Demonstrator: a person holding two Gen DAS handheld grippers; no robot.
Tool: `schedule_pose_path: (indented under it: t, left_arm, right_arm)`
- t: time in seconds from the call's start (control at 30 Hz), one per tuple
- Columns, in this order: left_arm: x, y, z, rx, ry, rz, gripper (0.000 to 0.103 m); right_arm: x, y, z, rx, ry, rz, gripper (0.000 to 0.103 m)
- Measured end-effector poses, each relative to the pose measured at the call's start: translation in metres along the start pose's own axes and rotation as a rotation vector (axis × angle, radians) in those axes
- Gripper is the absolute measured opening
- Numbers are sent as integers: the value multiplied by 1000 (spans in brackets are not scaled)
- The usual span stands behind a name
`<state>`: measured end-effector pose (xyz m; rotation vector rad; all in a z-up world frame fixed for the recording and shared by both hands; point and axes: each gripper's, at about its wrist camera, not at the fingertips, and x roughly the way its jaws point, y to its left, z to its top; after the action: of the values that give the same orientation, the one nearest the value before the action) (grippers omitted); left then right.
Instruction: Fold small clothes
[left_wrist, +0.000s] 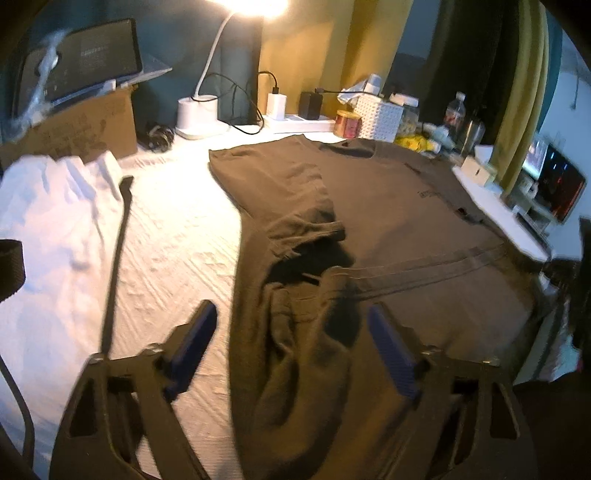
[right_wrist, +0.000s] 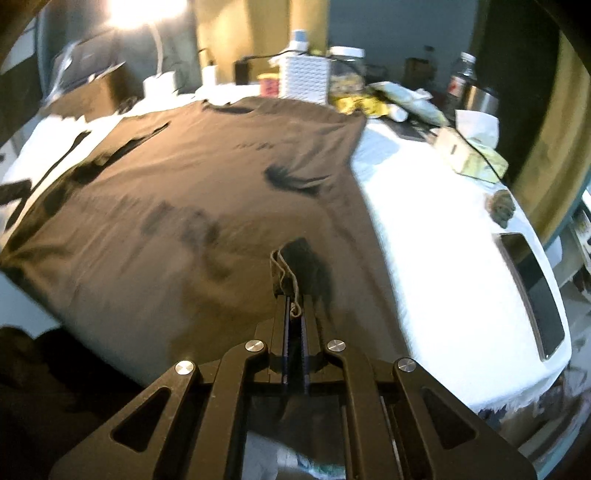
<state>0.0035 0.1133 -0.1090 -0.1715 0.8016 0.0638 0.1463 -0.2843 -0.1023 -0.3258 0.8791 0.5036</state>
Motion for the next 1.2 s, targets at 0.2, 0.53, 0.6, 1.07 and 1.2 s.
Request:
schedule_pose_path:
  t: [0.2,0.53,0.6,1.07,1.2]
  left_arm:
    - [15,-13,1,109,66,79,38]
    - [44,-19,-5,155,141,108,30]
    - [45,-14,-2,123,141,85,30]
    - [8,1,4,0,24,55,5]
    - [-4,5,12,-6,-17,72,5]
  right_arm:
    - [13,-24,13,51,-14,-10,6]
    - [28,-38,20,79,-1,18,6]
    - [30,-39,21,81,1,24,6]
    - [23,-51,26,102,-36,-10,6]
    - [16,-54,32,98,-56,-14,6]
